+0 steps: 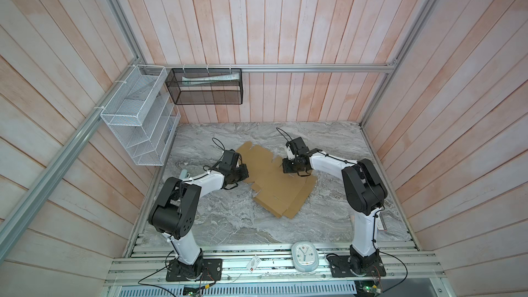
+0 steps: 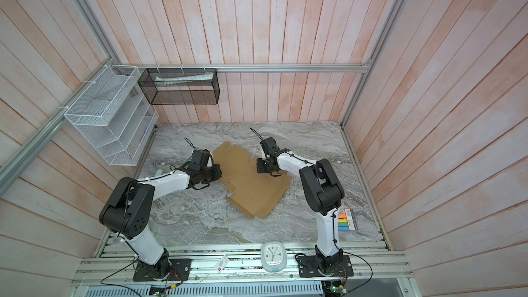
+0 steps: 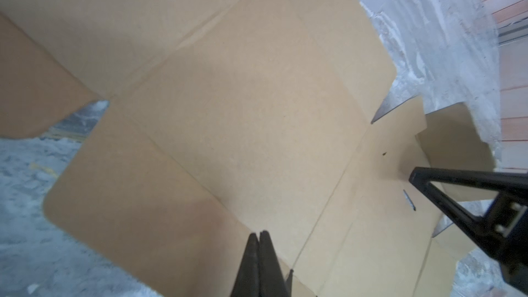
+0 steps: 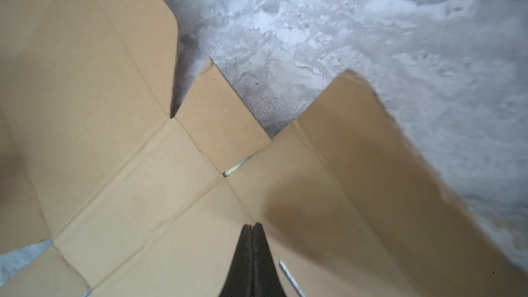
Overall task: Assemble paper box
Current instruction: Rotate the paper box at the center of the table.
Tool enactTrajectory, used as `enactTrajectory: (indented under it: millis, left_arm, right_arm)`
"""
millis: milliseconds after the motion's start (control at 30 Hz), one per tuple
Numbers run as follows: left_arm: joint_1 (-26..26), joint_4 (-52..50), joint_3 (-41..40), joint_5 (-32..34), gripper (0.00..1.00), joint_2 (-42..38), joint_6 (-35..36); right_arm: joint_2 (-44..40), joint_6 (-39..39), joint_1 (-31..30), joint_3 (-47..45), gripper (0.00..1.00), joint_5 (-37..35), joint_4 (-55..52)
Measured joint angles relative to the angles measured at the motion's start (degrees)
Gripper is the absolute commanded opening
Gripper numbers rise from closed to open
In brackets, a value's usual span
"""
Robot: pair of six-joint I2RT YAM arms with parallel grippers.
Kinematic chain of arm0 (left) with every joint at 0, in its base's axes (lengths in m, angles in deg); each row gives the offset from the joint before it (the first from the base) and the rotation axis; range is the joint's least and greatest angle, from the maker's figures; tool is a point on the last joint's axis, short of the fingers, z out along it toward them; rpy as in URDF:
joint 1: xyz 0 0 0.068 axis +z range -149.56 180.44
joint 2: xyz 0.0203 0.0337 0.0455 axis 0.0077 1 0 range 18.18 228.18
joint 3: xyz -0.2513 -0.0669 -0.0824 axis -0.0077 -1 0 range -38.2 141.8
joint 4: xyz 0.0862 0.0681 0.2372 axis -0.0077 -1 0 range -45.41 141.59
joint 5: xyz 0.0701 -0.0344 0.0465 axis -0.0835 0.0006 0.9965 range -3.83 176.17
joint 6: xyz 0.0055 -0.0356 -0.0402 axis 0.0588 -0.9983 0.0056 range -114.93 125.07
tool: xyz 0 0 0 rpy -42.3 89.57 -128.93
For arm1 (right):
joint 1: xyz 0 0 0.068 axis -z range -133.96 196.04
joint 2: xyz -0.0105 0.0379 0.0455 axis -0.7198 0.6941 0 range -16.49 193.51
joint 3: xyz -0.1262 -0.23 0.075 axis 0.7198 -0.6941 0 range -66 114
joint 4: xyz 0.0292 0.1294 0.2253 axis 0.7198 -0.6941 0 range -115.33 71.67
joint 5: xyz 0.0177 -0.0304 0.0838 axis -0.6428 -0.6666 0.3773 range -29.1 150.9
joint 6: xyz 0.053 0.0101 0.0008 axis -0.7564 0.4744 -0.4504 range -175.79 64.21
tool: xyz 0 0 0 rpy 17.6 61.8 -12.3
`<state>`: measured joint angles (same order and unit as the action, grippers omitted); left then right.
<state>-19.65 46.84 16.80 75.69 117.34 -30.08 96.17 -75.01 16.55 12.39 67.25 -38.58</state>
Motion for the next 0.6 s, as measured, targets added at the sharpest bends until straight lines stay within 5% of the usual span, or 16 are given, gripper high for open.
enactTrajectory:
  millis: [300, 600]
  left_arm:
    - [3.69, -1.14, 8.7, -2.1, 0.0, 0.35, 1.81]
    - [5.57, -2.14, 12.85, -2.71, 0.0, 7.02, 4.39]
  right_arm:
    - [-18.73, -4.07, -5.25, -9.92, 0.0, -3.58, -1.84]
    - [-25.77, -15.02, -10.67, -26.99, 0.0, -3.04, -1.36]
